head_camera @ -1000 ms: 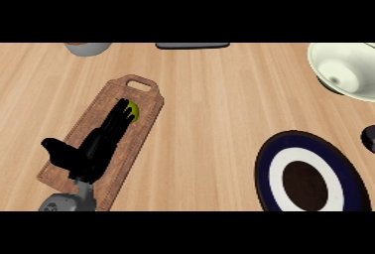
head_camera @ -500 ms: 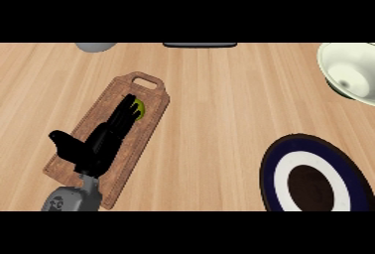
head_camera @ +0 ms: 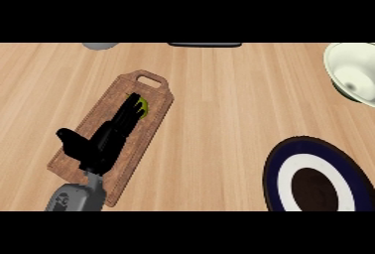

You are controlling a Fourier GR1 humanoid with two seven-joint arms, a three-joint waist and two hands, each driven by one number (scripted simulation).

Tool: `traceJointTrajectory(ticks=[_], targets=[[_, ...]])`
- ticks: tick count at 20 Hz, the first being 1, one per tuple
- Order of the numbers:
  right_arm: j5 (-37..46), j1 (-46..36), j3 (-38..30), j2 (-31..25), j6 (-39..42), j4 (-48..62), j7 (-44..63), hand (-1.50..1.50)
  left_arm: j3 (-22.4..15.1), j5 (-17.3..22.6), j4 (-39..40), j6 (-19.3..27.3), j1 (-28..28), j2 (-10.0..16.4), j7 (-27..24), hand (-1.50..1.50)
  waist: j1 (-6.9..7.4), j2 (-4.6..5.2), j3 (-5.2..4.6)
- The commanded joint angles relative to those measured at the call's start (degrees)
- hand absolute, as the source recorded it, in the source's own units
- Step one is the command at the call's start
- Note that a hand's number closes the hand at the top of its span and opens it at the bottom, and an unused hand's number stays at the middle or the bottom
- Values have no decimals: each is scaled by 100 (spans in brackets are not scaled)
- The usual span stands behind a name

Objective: Pick the eggplant from the plate and place it in the bowl

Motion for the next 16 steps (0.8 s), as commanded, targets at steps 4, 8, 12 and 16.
traceJointTrajectory(ticks=[4,8,12,16], targets=[[801,-1448,443,205,-682,2544,-1062,150,-60,38,-164,29,-127,-153,247,0,148,42,7],[1539,-1942,784,529,-1548,3485,-1418,150,-110,-166,-9,-1,-66,-142,-25,0,164,61,8],[1951,-2337,891,954,-2324,4473,-1516,150,-139,-62,104,-62,-263,-262,62,0,298,124,17],[2497,-2623,1212,642,-1971,5288,-1246,150,-54,-75,83,-251,-73,-57,-187,0,372,146,11]])
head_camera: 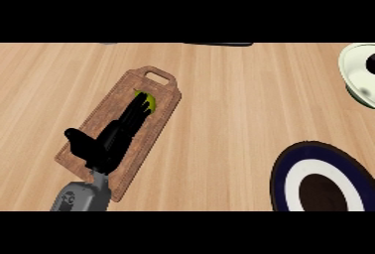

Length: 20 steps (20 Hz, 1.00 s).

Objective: Pick the eggplant from the plate and place it in the bowl

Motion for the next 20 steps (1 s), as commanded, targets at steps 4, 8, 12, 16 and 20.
traceJointTrajectory(ticks=[4,8,12,16,20], targets=[[215,-650,-124,160,55,1584,448,-150,-103,-72,75,-92,-55,-41,-106,0,158,77,14],[-68,-690,-393,181,160,1934,-291,-150,123,37,200,-102,-287,1,-122,0,97,104,26],[-852,-682,-1144,519,100,2106,-720,-150,57,-28,-65,-29,-182,26,8,0,52,39,39],[-1954,-918,-2209,248,596,2089,-1292,-150,136,40,-69,2,-54,32,33,0,-94,-24,46],[-2555,-860,-2736,-94,1595,2161,-1981,-150,68,-33,-48,91,70,-41,64,0,-199,-52,27]])
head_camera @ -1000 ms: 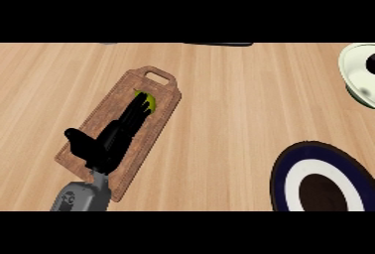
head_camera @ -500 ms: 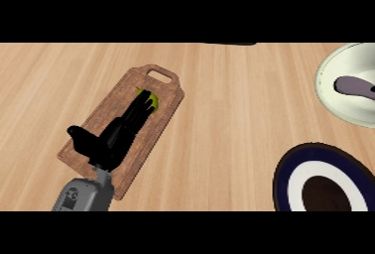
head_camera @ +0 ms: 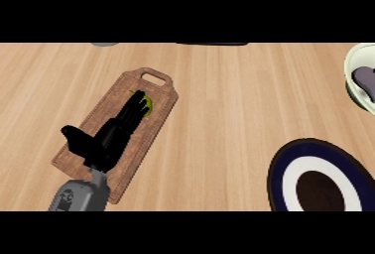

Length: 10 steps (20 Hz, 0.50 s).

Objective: Pick the eggplant from the plate and place it in the bowl

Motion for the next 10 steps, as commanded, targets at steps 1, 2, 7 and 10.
traceJointTrajectory(ticks=[1,2,7,10], targets=[[-757,234,-700,-156,687,109,-792,-150,-3,12,-343,72,124,41,197,0,-93,-69,-8],[-806,262,-715,-409,1132,71,-887,-150,64,37,-236,-65,319,145,-2,0,-148,-83,-23],[-1287,1088,-1103,-1044,2548,252,-1392,-150,164,-67,-45,49,372,112,-168,0,-291,-112,-32],[-1529,1741,-1260,-1190,3022,86,-1931,-150,332,98,-38,64,146,129,62,0,-422,-144,-36]])
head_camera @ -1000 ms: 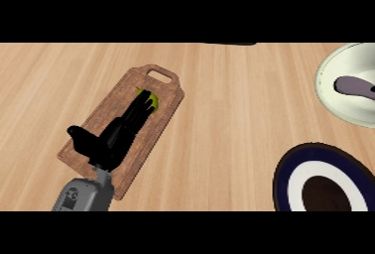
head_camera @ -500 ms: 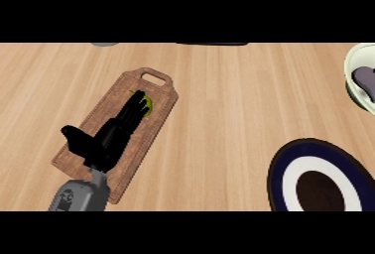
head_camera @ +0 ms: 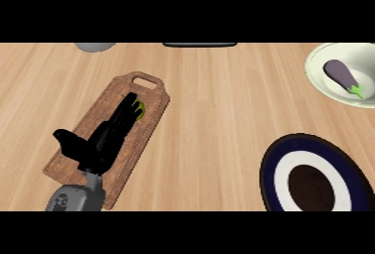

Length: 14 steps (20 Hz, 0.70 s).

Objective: Pick the eggplant from the plate and place it in the bowl

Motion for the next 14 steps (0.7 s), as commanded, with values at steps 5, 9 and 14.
traceJointTrajectory(ticks=[5,9,14], targets=[[-647,1716,-393,-528,1917,-347,-1360,-150,220,165,-272,16,169,152,230,0,-343,-113,1],[-800,2601,-367,-381,2065,-794,-1730,150,365,240,-371,-168,622,365,9,0,-474,-175,-3],[-991,3688,-244,-7,2224,-1256,-1886,150,317,136,-346,128,583,133,51,0,-738,-195,6]])
